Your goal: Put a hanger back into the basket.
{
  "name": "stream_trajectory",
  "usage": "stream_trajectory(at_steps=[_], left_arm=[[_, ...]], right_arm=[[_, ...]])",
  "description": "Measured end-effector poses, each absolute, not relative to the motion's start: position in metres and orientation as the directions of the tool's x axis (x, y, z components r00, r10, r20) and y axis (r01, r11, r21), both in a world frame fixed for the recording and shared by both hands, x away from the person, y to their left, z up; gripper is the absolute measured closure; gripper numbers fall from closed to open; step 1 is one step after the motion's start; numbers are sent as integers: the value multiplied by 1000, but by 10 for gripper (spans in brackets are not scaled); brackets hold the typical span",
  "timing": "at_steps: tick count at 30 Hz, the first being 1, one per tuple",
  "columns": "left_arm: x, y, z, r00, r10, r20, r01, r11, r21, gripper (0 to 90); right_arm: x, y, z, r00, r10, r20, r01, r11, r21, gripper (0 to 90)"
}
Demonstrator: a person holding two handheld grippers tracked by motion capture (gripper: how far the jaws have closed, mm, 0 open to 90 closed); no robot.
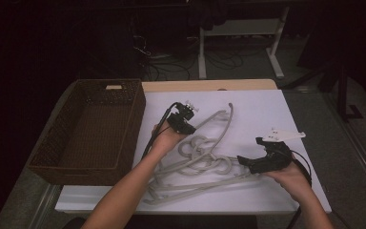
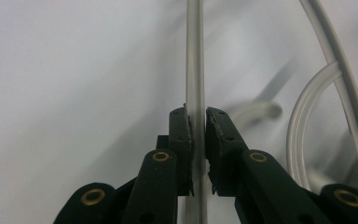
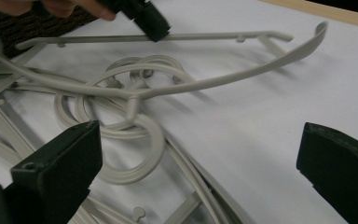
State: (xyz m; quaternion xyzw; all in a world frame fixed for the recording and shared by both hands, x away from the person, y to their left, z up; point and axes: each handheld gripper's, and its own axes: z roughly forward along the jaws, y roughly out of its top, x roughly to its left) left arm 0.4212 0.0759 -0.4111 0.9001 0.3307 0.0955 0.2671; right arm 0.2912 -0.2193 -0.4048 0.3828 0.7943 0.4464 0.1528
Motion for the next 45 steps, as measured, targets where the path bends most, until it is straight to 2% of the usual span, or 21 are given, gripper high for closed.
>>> stream_trajectory(at_steps=[7,8,9,14,17,19,20,25,28,31,34,36,39,41,42,44,45], left_arm=[[401,86,-424,774,632,-37,540,-630,558,799],[401,87,-425,776,630,-27,531,-631,565,705],[399,89,-422,779,627,-20,519,-627,580,654],[392,102,-409,786,618,-34,497,-597,630,494],[376,118,-400,798,600,-59,476,-568,672,448],[376,118,-400,798,600,-59,476,-568,672,453],[365,127,-397,806,589,-62,463,-561,686,498],[345,141,-399,822,564,-74,445,-556,702,682],[336,143,-403,849,518,-104,442,-589,677,781],[325,142,-405,880,453,-141,424,-615,665,786],[317,137,-406,906,399,-142,389,-650,652,686],[316,134,-407,912,367,-181,393,-661,640,664],[313,126,-412,920,348,-181,384,-703,599,652],[312,123,-414,919,351,-177,385,-716,582,671],[311,118,-418,920,354,-166,384,-741,551,732],[310,117,-419,921,357,-155,382,-747,544,793],[310,116,-419,920,360,-153,383,-749,541,793]], right_arm=[[293,-214,-407,-655,748,102,485,313,817,1],[295,-211,-408,-653,751,102,491,316,812,1],[295,-210,-408,-651,752,107,495,314,810,1],[300,-204,-406,-630,767,118,519,304,799,10],[312,-195,-404,-588,796,141,565,281,776,74],[316,-192,-403,-578,802,147,579,277,767,74],[323,-186,-404,-563,814,147,602,281,748,123],[337,-174,-405,-527,834,162,643,266,718,177],[344,-170,-407,-499,848,179,667,244,704,198],[347,-169,-408,-478,860,180,670,224,707,199],[343,-171,-408,-474,862,180,667,218,712,199],[340,-173,-408,-476,861,179,666,220,713,199],[335,-176,-409,-477,858,189,665,212,716,199],[333,-178,-409,-482,856,188,662,215,718,199],[329,-180,-410,-486,853,189,659,216,720,199],[327,-181,-409,-493,850,188,655,220,723,199],[327,-181,-409,-493,850,188,655,220,723,199]])
